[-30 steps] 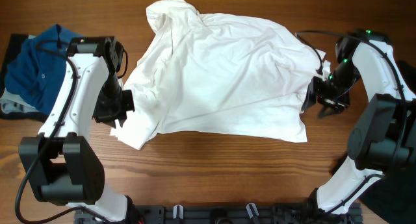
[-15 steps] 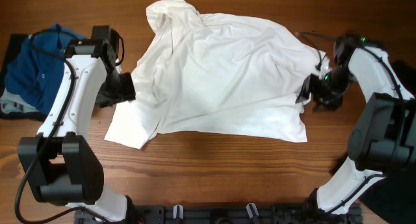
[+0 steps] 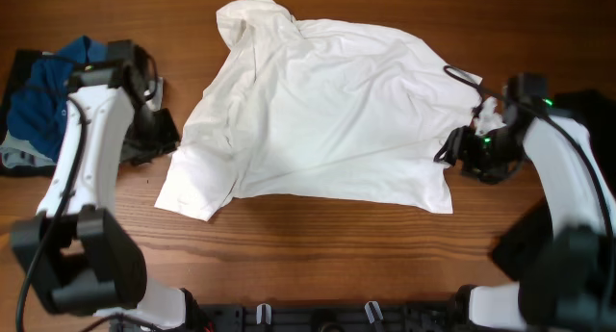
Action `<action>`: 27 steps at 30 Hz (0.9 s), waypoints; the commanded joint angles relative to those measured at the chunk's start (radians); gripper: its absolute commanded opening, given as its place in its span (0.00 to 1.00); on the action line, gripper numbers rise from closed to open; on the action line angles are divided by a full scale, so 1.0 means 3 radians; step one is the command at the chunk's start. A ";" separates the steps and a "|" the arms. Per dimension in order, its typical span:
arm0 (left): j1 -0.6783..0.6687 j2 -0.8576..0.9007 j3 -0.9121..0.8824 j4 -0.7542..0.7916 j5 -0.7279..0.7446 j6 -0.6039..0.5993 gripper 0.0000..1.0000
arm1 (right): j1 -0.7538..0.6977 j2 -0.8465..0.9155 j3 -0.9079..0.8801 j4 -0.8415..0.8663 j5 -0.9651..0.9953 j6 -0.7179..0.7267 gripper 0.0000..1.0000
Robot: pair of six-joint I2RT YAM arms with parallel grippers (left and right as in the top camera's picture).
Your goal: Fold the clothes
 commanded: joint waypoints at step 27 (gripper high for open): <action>0.0248 -0.0409 -0.0846 0.0829 0.0291 -0.0154 0.53 | 0.0017 -0.0292 -0.1844 0.1788 -0.0193 0.0834 0.14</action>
